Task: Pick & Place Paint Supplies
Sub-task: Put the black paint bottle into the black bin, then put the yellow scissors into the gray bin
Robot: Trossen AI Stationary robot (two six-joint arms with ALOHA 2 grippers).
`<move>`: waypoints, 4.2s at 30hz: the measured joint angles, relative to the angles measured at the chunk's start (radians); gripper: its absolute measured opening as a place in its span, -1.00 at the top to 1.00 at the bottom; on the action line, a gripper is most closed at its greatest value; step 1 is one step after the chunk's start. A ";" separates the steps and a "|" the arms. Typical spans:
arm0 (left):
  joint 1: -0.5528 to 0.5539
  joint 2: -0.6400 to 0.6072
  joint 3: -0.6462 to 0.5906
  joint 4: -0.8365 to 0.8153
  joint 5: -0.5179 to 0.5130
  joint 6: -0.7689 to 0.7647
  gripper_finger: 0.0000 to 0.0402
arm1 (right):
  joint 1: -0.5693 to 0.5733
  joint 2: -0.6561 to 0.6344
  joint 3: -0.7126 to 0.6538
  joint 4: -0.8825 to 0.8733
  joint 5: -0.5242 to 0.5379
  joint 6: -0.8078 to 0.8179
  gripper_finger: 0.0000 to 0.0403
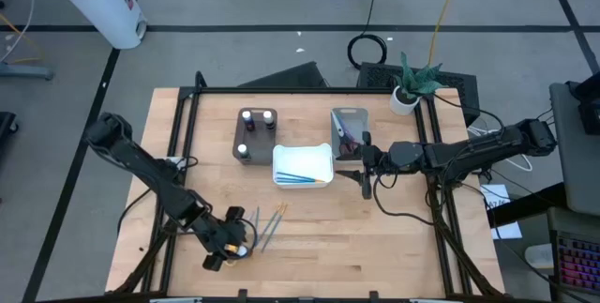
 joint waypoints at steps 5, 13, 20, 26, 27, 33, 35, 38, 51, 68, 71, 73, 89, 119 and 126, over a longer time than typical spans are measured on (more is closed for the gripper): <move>0.002 0.016 0.000 0.018 0.000 0.001 -0.13 | 0.000 0.000 0.000 0.000 0.000 -0.002 0.16; 0.003 0.016 0.000 0.028 -0.001 0.028 -0.13 | 0.000 0.000 0.000 0.000 0.000 -0.002 0.16; 0.004 0.016 0.000 0.030 0.036 0.031 0.14 | 0.000 0.000 0.000 -0.002 0.000 0.000 0.16; 0.013 0.015 0.000 0.037 0.042 0.033 0.41 | 0.000 0.000 0.000 -0.002 0.001 0.000 0.16; 0.020 0.015 0.000 0.037 0.048 0.033 0.41 | 0.000 0.000 0.000 -0.003 0.001 0.001 0.16; 0.049 -0.044 0.006 0.029 0.027 0.042 0.41 | 0.000 0.000 0.000 -0.003 0.002 0.000 0.16; 0.064 -0.080 0.020 0.027 -0.010 0.027 0.41 | 0.000 0.000 0.000 -0.003 0.002 0.000 0.16; 0.113 -0.147 0.058 0.013 -0.100 -0.022 0.40 | 0.000 0.000 0.000 -0.003 0.003 0.000 0.16; 0.487 -0.273 0.177 -0.134 -0.326 0.186 0.40 | 0.000 0.000 0.000 0.001 0.003 0.001 0.16; 0.858 -0.259 -0.004 -0.175 -0.266 0.093 0.39 | 0.005 0.000 0.000 -0.022 0.001 -0.002 0.16; 0.875 -0.258 -0.061 -0.113 -0.237 0.063 0.38 | 0.017 0.000 0.000 -0.022 0.001 -0.002 0.16; 0.880 -0.259 -0.080 -0.070 -0.215 0.056 0.39 | 0.021 0.000 0.000 -0.020 0.001 -0.005 0.16; 0.880 -0.109 -0.108 0.032 -0.156 0.030 0.37 | 0.024 0.000 0.000 -0.005 0.003 -0.018 0.16; 0.808 -0.112 0.301 -0.622 0.085 0.126 -0.55 | 0.024 0.000 0.000 -0.022 0.003 -0.015 0.16; 0.604 -0.112 0.297 -0.829 0.264 -0.196 -0.49 | 0.024 0.000 0.000 -0.022 0.003 -0.027 0.16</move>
